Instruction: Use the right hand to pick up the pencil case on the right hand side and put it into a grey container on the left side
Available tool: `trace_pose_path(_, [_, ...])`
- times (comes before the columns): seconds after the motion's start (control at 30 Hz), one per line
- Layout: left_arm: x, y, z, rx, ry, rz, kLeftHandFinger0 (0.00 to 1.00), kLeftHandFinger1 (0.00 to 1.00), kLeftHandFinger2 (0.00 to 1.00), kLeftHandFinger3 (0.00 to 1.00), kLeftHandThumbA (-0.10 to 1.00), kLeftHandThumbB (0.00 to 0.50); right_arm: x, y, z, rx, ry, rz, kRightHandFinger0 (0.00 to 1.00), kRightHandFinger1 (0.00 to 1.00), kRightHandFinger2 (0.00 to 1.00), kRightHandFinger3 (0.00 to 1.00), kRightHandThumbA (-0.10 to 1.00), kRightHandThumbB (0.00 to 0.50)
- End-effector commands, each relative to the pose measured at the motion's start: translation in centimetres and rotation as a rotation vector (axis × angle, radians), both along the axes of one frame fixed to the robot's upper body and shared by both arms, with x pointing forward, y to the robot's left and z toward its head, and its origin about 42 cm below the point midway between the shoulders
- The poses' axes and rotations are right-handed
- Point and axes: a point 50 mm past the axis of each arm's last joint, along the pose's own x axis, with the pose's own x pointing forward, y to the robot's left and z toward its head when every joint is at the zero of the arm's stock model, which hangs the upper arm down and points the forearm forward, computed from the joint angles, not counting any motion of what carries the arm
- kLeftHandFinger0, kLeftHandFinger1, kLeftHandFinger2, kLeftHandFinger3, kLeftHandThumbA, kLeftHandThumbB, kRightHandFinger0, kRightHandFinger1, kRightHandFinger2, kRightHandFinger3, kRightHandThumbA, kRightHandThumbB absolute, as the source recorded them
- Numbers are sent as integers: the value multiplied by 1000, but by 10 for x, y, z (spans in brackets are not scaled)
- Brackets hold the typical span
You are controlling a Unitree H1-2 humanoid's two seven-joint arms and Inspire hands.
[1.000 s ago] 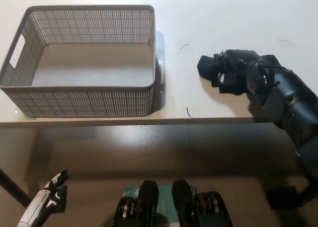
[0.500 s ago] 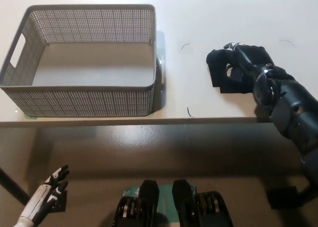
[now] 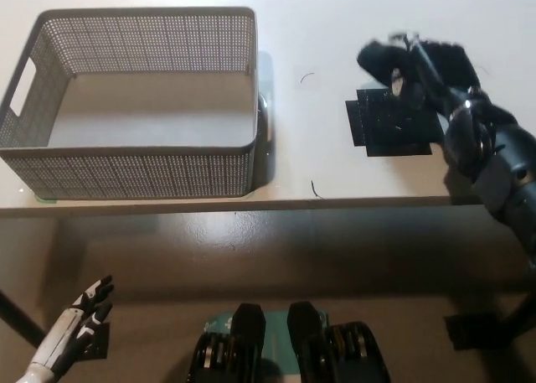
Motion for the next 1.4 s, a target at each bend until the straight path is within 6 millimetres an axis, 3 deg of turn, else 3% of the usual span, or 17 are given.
trace_pose_path(0.0, [4, 11, 10, 19, -46, -25, 1000, 1000, 1000, 1000, 1000, 467, 11, 33, 113, 107, -329, 159, 0, 406, 831, 773, -100, 145])
trace_pose_path(0.07, [3, 10, 9, 20, -42, -23, 1000, 1000, 1000, 1000, 1000, 471, 8, 48, 129, 120, -407, 213, 0, 267, 679, 568, -100, 151])
trace_pose_path(0.1, [3, 10, 9, 22, -40, -22, 1000, 1000, 1000, 1000, 1000, 473, 7, 54, 135, 123, -428, 220, 0, 252, 681, 572, -100, 152])
trace_pose_path(0.2, [0, 10, 8, 22, -32, -26, 1000, 1000, 1000, 1000, 1000, 468, -2, 83, 161, 115, -481, 301, 0, 381, 783, 882, -100, 162])
trace_pose_path(0.33, [-2, 11, 6, 31, -25, -26, 1000, 1000, 1000, 1000, 1000, 461, -16, 121, 190, 126, -536, 390, 0, 379, 766, 842, -100, 168])
trace_pose_path(0.37, [-2, 11, 5, 29, -22, -26, 1000, 1000, 1000, 1000, 1000, 461, -21, 132, 199, 131, -535, 411, 0, 390, 775, 842, -100, 234])
trace_pose_path(0.43, [-2, 9, 6, 31, -24, -29, 1000, 1000, 1000, 1000, 1000, 460, -28, 147, 211, 138, -537, 429, 0, 381, 784, 748, -100, 266])
trace_pose_path(0.67, [-1, 4, 6, 26, -18, -38, 1000, 1000, 1000, 1000, 1000, 437, -50, 212, 232, 206, -565, 519, 0, 484, 797, 975, -100, 160])
trace_pose_path(0.73, [-1, 1, 6, 25, -17, -48, 1000, 1000, 1000, 1000, 1000, 430, -54, 223, 231, 214, -561, 536, 0, 462, 783, 957, -100, 175])
trace_pose_path(0.83, [-1, -1, 6, 27, -9, -57, 1000, 1000, 1000, 1000, 1000, 415, -61, 252, 226, 242, -536, 587, 0, 308, 749, 751, -100, 207])
trace_pose_path(1.0, [1, -4, 7, 31, -8, -81, 1000, 1000, 1000, 1000, 1000, 403, -61, 275, 202, 263, -483, 597, 0, 267, 740, 741, -100, 167])
trace_pose_path(1.07, [2, -6, 8, 30, -7, -91, 1000, 1000, 1000, 1000, 1000, 394, -61, 288, 187, 276, -434, 610, 0, 208, 614, 629, -100, 194])
trace_pose_path(1.13, [3, -8, 8, 35, -3, -100, 1000, 1000, 1000, 1000, 1000, 401, -63, 299, 167, 262, -387, 607, 0, 59, 410, 356, -100, 213])
trace_pose_path(1.2, [3, -12, 7, 35, -2, -113, 1000, 1000, 1000, 1000, 1000, 410, -64, 307, 150, 257, -323, 599, 0, 25, 409, 459, -100, 211])
trace_pose_path(1.27, [5, -14, 7, 39, -7, -123, 1000, 1000, 1000, 1000, 1000, 401, -64, 311, 136, 241, -287, 584, 0, 0, 213, 208, -100, 205])
trace_pose_path(1.33, [6, -15, 7, 36, -15, -127, 1000, 1000, 1000, 1000, 1000, 388, -64, 312, 123, 198, -279, 556, 0, 0, 296, 206, -100, 197])
trace_pose_path(1.37, [6, -15, 7, 31, -14, -128, 1000, 1000, 1000, 1000, 1000, 399, -63, 311, 120, 188, -274, 546, 0, 6, 439, 333, -100, 179])
